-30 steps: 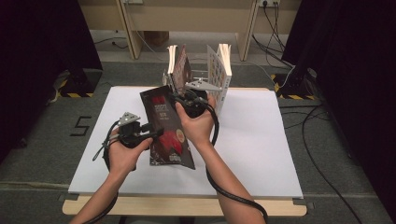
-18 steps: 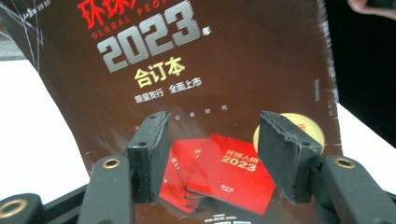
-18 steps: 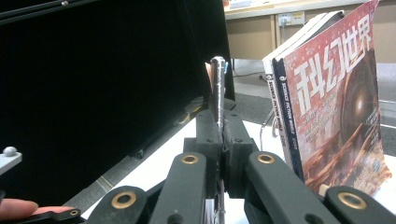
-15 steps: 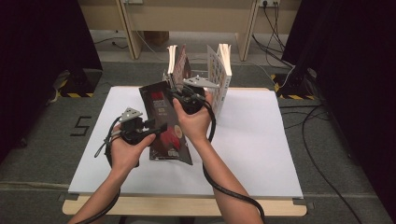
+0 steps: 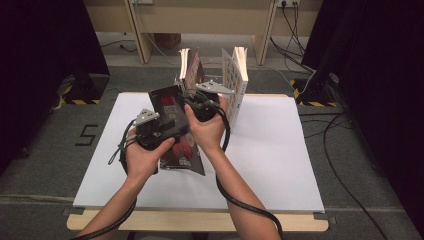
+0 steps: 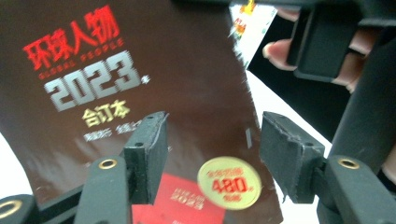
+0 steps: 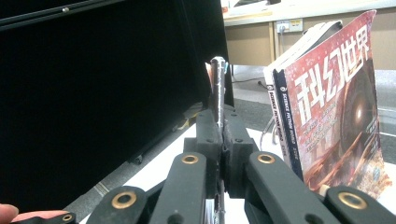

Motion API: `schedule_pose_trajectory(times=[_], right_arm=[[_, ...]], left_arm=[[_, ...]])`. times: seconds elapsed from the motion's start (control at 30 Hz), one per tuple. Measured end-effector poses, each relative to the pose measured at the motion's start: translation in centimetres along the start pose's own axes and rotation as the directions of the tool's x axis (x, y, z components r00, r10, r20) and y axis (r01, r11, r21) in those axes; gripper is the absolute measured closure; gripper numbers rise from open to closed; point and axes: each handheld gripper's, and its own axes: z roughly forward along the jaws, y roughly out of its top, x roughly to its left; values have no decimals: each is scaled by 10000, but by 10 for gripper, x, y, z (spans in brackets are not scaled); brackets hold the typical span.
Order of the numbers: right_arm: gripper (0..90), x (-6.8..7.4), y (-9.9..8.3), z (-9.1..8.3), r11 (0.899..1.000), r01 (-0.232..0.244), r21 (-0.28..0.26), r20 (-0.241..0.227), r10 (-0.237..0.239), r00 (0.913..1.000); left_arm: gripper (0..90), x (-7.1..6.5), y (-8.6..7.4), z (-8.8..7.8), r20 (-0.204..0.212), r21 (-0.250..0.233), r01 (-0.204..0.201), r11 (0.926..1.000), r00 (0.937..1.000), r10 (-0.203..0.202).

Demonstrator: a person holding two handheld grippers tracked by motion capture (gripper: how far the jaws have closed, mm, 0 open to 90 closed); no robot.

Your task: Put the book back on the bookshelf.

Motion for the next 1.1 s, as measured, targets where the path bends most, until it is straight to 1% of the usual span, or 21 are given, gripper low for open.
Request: schedule_pose_trajectory(times=[0.03, 0.13, 0.3, 0.37, 0.43, 0.5, 0.57, 0.63, 0.73, 0.9, 0.97, 1.03, 1.1], right_arm=[[875, 0, 0, 0, 10000, -57, 25, -6, 57, 10000], [874, -1, -1, 0, 10000, 52, 5, 34, -52, 10000], [874, -1, -1, -1, 10000, 65, 29, 68, -65, 10000], [874, -1, -1, -1, 10000, 74, 27, 89, -74, 9999], [874, -1, -2, 0, 10000, 80, 27, 126, -81, 9999], [874, 0, -2, 0, 9999, 86, 74, 130, -87, 9999], [874, 0, -3, 1, 9999, 75, 92, 111, -76, 9999], [874, -1, -2, 1, 9999, 98, 95, 142, -100, 9998], [873, -1, -2, 0, 9996, 216, 156, 181, -219, 9996], [872, 0, -2, -1, 9998, 166, 145, 171, -168, 9997], [872, 1, -2, -1, 9998, 141, 105, 155, -143, 9998], [872, 1, -2, -1, 9999, 156, 72, 123, -157, 9998], [872, 1, -1, -2, 9998, 153, 118, 124, -155, 9998]], left_arm=[[408, -2, 1, 2, 9, -22, 8, 10000, 10000, -8], [397, -6, 3, 6, -72, -15, -41, 10000, 10000, 41], [387, -9, 4, 13, -437, 31, -9, 10000, 9990, 10], [383, -10, 6, 14, -544, 1, 89, 10000, 9985, -89], [379, -13, 7, 16, -724, 13, 4, 10000, 9974, -3], [376, -16, 9, 19, -835, 46, 14, 10000, 9965, -10], [374, -18, 10, 22, -1075, 79, -38, 10000, 9942, 46], [371, -18, 10, 24, -1131, 72, 40, 10000, 9936, -31], [364, -19, 9, 27, -1358, 135, -51, 9999, 9907, 69], [362, -20, 8, 33, -1412, 206, 173, 9996, 9899, -142], [363, -22, 7, 34, -1528, 229, 84, 9997, 9883, -48], [367, -22, 6, 35, -1521, 154, 80, 9998, 9883, -55], [377, -21, 5, 34, -1564, 194, 86, 9998, 9877, -54]])
